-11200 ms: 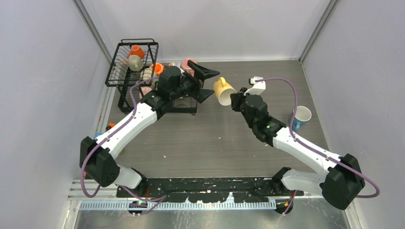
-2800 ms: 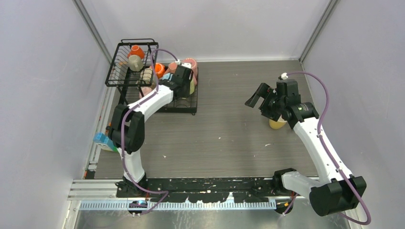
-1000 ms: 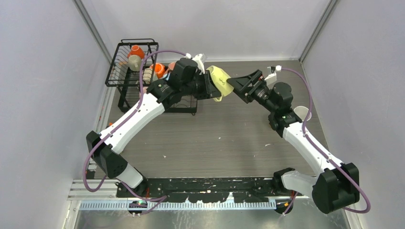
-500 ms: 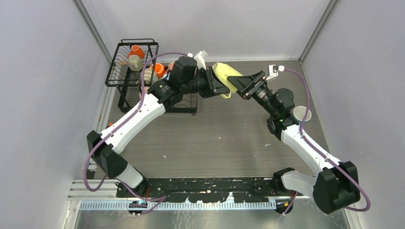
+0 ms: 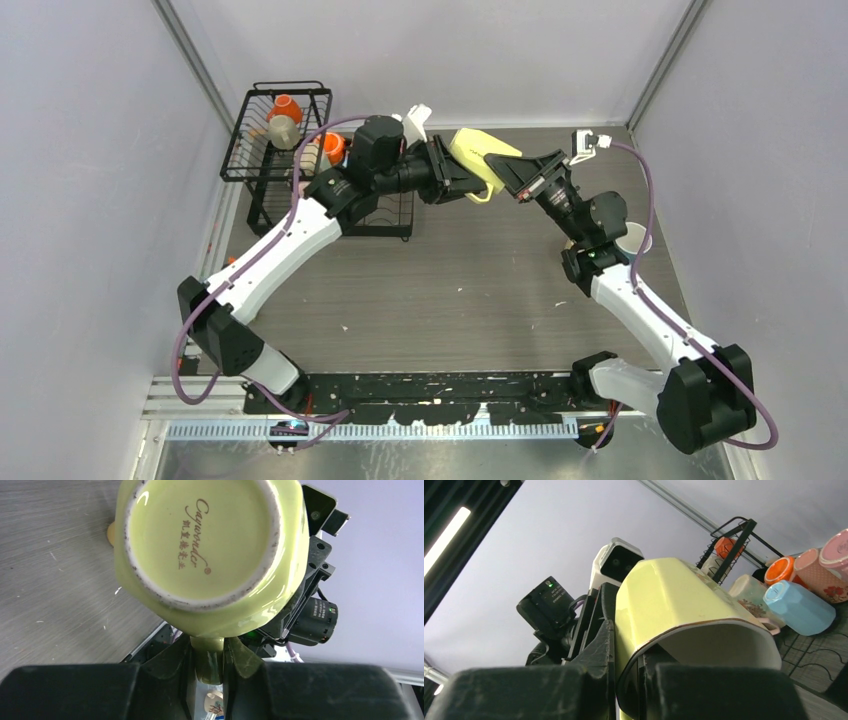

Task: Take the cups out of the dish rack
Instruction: Place the cup at the center of the board, then unload the cup from the dish rack.

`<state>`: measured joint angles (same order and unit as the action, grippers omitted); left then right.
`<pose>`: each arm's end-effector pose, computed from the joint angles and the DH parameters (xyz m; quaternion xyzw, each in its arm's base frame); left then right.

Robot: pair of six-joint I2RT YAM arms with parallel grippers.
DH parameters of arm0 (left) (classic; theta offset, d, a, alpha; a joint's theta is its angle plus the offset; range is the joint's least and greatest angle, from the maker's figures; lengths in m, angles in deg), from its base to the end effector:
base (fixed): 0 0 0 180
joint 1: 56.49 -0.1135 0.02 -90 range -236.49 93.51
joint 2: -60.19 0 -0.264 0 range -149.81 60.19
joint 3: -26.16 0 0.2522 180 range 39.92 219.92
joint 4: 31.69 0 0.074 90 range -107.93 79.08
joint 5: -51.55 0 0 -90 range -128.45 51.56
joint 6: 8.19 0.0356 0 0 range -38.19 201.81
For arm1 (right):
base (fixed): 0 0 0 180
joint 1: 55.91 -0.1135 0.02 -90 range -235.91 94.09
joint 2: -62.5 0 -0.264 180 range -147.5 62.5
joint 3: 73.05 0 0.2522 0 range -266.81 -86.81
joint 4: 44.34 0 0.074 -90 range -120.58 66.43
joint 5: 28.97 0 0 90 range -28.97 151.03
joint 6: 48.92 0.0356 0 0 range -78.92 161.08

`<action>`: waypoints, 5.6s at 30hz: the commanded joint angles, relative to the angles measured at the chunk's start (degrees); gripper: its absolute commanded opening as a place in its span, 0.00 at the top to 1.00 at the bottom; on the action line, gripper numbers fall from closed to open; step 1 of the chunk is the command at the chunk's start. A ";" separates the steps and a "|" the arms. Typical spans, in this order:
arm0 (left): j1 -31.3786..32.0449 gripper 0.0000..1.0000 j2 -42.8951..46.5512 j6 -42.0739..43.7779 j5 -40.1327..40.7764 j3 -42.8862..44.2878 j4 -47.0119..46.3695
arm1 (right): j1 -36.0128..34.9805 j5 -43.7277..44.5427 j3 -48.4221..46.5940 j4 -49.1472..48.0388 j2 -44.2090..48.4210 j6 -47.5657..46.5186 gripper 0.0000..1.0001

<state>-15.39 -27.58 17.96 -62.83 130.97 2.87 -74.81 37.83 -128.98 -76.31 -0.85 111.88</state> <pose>0.2559 -0.2427 0.4192 -0.0331 0.7975 -0.5620 0.2169 0.2308 0.0938 0.3612 0.0796 0.5502 0.6583 0.5076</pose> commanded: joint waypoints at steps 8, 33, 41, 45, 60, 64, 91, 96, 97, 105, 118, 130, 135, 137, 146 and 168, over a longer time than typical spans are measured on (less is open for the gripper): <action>1.00 0.41 3.92 2.97 0.50 -2.14 -8.18 | -0.44 4.00 -1.33 1.62 3.83 -2.18 0.99; 1.00 0.00 18.51 19.86 8.59 -12.86 6.86 | -0.46 18.95 -25.91 81.63 8.10 -29.63 0.99; 1.00 0.00 21.45 21.54 8.41 -15.89 7.92 | -0.53 23.02 -27.78 97.78 6.14 -33.19 0.99; 1.00 0.00 22.01 21.93 7.70 -16.79 7.95 | -0.48 23.03 -26.81 99.57 3.64 -34.20 0.99; 1.01 0.00 23.92 23.33 7.42 -18.13 9.59 | -0.79 29.35 -27.99 94.81 -11.93 -35.94 0.99; 1.00 0.00 23.98 23.89 7.35 -18.18 9.98 | -0.60 30.30 -29.84 94.32 -16.61 -37.45 0.99; 1.00 0.00 21.44 25.18 6.01 -17.60 9.53 | 1.48 36.23 -34.50 95.48 -31.71 -41.60 0.99; 1.00 0.00 21.16 25.22 6.01 -17.69 9.49 | 1.44 36.82 -34.15 95.21 -33.11 -42.05 0.99; 1.02 0.00 21.08 25.26 6.01 -17.67 9.52 | 1.47 36.90 -33.93 94.95 -33.27 -42.06 0.99; 1.00 0.00 21.25 25.36 6.31 -18.08 9.61 | 1.50 36.89 -32.80 93.65 -34.13 -42.20 0.90; 1.00 0.00 21.47 24.85 6.51 -18.84 9.54 | 1.50 36.46 -31.10 92.96 -33.40 -42.07 0.69; 1.00 0.00 22.30 25.07 7.30 -18.92 10.22 | 1.47 36.04 -30.92 96.51 -26.23 -41.04 0.36; 1.00 0.00 22.42 25.78 8.56 -18.53 11.40 | 1.41 37.37 -31.02 99.37 -20.23 -40.75 0.15; 1.00 0.00 22.46 26.03 9.16 -18.45 11.84 | 1.47 37.76 -31.36 100.41 -17.68 -40.67 0.01; 1.00 0.00 21.05 28.73 17.58 -16.01 16.23 | 1.41 32.63 -32.15 100.10 -6.37 -40.65 0.00; -4.90 0.00 -12.06 32.05 52.74 5.86 14.46 | 1.44 23.97 -29.91 94.19 2.69 -40.26 0.00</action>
<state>-17.62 -34.18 49.25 -13.78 130.88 20.95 -73.43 62.92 -158.27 18.99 -1.18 71.23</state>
